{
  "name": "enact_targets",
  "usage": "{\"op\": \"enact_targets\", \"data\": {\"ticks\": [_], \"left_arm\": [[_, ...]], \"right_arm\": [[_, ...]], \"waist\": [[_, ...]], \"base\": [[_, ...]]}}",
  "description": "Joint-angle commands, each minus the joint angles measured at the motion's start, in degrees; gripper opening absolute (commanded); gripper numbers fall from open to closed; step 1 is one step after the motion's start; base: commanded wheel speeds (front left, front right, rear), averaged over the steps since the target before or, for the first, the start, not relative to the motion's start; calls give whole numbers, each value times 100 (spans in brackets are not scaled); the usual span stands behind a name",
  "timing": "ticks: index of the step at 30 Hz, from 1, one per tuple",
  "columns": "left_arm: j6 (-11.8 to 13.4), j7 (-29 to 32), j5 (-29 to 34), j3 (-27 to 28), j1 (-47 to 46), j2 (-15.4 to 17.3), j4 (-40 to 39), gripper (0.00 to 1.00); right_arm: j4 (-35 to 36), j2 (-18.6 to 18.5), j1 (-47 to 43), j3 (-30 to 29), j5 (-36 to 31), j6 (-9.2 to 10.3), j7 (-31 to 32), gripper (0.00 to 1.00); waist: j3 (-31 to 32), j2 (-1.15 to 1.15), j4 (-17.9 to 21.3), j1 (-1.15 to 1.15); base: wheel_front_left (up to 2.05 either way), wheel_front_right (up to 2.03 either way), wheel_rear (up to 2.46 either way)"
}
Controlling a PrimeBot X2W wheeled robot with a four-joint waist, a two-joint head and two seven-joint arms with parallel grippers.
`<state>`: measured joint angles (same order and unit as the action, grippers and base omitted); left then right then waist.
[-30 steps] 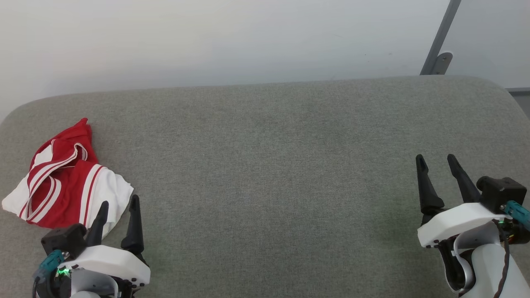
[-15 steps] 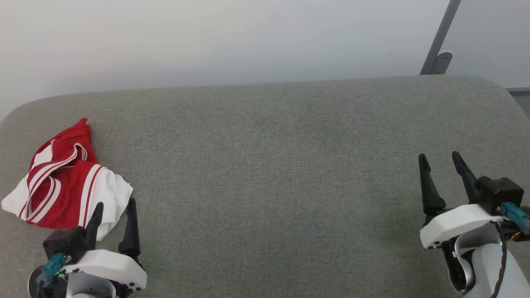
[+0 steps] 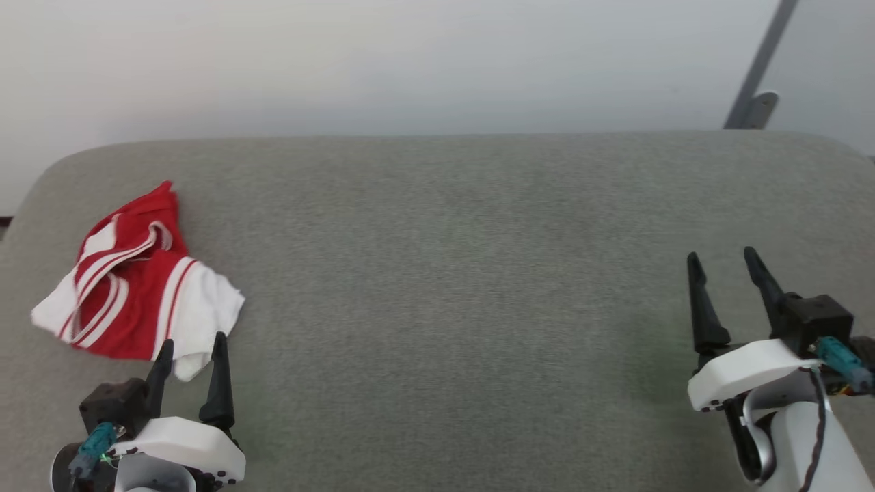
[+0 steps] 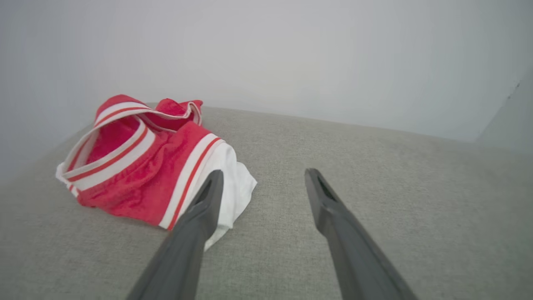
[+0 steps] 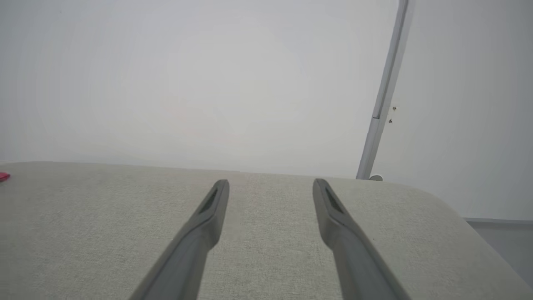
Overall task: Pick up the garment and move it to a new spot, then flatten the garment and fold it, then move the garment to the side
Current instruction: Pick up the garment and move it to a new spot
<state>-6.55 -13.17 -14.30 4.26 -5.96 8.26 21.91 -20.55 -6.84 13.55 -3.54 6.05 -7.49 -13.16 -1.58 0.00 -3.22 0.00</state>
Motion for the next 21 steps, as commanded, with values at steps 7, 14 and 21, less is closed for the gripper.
{"op": "enact_targets", "data": {"ticks": [7,14,21], "left_arm": [[17,-119,398,318,53,-117,22,100],[95,-180,642,578,272,-296,-91,100],[210,-212,775,769,571,-449,-292,100]], "right_arm": [[-77,175,127,439,-323,1,-128,100],[-170,275,203,721,-460,1,-188,100],[-324,356,228,1067,-468,1,-212,100]], "waist": [[-26,0,-975,0],[-40,0,-1848,0],[10,0,-2633,0]], "base": [[0,0,0],[0,0,0],[0,0,0]]}}
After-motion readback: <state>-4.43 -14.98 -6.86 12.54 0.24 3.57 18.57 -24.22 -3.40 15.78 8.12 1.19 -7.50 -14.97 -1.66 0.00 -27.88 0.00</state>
